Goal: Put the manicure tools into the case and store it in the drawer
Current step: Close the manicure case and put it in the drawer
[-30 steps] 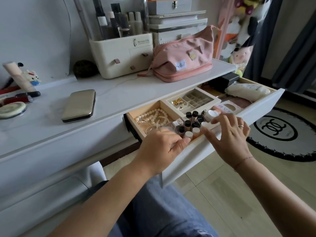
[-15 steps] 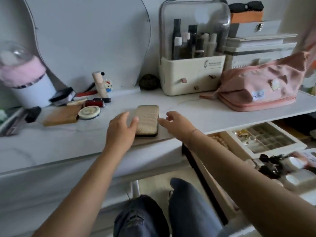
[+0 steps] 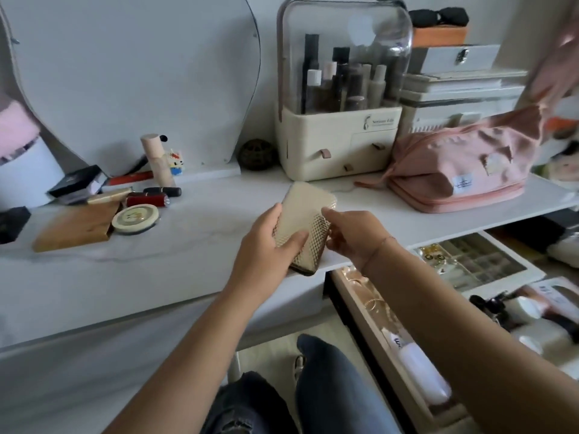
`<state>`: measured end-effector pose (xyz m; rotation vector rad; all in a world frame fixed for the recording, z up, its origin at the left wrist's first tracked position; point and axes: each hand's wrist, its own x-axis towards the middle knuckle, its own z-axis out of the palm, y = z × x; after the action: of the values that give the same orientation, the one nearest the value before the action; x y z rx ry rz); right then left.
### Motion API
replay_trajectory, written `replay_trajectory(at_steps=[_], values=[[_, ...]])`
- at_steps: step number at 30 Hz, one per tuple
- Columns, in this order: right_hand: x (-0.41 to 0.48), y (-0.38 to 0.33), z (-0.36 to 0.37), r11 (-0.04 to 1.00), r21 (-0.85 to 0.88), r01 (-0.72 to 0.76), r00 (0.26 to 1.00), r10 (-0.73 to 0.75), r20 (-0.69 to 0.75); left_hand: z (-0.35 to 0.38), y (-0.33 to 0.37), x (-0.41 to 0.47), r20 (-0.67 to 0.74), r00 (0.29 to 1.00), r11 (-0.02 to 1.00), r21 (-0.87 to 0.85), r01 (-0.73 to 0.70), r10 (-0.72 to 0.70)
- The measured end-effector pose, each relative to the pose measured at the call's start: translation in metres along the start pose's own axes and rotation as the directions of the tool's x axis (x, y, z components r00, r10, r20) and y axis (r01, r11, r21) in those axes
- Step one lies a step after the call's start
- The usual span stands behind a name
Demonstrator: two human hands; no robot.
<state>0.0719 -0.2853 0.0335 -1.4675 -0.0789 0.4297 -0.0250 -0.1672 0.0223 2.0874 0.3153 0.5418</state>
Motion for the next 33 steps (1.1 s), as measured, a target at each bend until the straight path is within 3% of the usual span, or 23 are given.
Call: replay_trajectory(at_steps=[3, 8, 12, 17, 22, 27, 33], values=[[-0.006, -0.009, -0.061, 0.986, 0.165, -0.029, 0.996, 0.043, -0.081, 0.033, 0.027, 0.004, 0.169, 0.983, 0.995, -0.086, -0.059, 0.072], [-0.030, -0.014, -0.164, 0.969, 0.242, -0.041, 0.968, 0.099, -0.232, 0.111, 0.077, 0.004, 0.432, 0.882, 0.980, -0.144, -0.138, 0.188], [-0.038, -0.007, -0.227, 0.962, 0.269, -0.054, 0.922, 0.151, -0.355, 0.163, 0.095, -0.002, 0.539, 0.817, 0.978, -0.136, -0.157, 0.206], [-0.031, 0.005, -0.273, 0.905, 0.423, -0.030, 0.886, 0.220, -0.408, 0.196, 0.088, -0.011, 0.592, 0.790, 0.987, -0.082, -0.139, 0.160], [-0.009, 0.014, -0.282, 0.864, 0.488, -0.122, 0.863, 0.335, -0.378, 0.209, 0.078, -0.008, 0.614, 0.788, 0.999, -0.023, -0.034, 0.041], [0.010, 0.023, -0.274, 0.874, 0.470, -0.127, 0.866, 0.328, -0.376, 0.214, 0.068, 0.000, 0.585, 0.809, 0.995, -0.039, 0.090, -0.050], [0.013, 0.022, -0.275, 0.906, 0.407, -0.117, 0.874, 0.289, -0.391, 0.219, 0.062, 0.003, 0.552, 0.832, 0.993, -0.056, 0.102, -0.054]])
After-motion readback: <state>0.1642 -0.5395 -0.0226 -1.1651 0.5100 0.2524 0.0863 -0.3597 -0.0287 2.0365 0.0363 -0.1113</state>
